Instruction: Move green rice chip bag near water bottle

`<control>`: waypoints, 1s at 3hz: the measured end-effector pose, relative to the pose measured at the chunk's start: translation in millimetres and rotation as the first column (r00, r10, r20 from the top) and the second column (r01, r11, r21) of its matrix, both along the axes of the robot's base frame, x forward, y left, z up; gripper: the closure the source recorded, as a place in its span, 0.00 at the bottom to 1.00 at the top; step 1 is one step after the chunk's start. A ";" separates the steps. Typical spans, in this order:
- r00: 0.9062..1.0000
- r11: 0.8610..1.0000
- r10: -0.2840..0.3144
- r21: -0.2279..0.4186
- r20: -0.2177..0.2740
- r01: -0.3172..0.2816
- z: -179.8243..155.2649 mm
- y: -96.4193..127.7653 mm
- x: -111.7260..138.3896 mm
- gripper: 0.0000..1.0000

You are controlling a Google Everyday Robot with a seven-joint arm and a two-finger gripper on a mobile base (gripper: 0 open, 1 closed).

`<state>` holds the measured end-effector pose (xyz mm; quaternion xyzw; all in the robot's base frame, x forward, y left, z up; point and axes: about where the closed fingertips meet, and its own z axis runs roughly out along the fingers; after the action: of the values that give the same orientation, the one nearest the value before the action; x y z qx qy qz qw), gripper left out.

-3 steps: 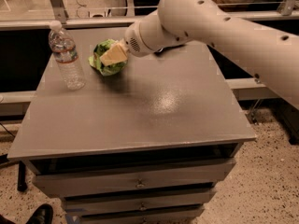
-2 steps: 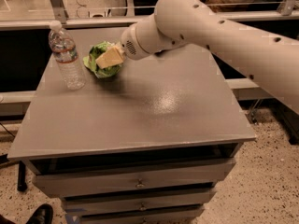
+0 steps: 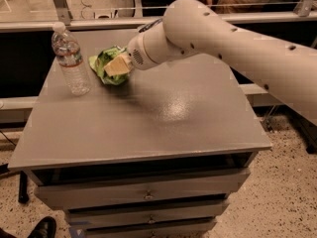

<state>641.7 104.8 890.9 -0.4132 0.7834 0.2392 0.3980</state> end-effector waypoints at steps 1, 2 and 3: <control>1.000 1.000 -0.002 0.004 -0.012 0.003 -4.5 -4.3 -5.8 0.13; 1.000 1.000 0.003 0.025 -0.020 -0.002 -3.5 -10.1 -13.4 0.00; 1.000 0.998 0.017 0.053 -0.004 -0.017 11.1 -21.5 -29.3 0.00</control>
Offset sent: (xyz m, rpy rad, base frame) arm -0.0219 -0.0224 -0.0007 0.0579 0.0304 0.0022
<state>612.4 83.4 902.0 -0.4086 0.7741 0.2642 0.4050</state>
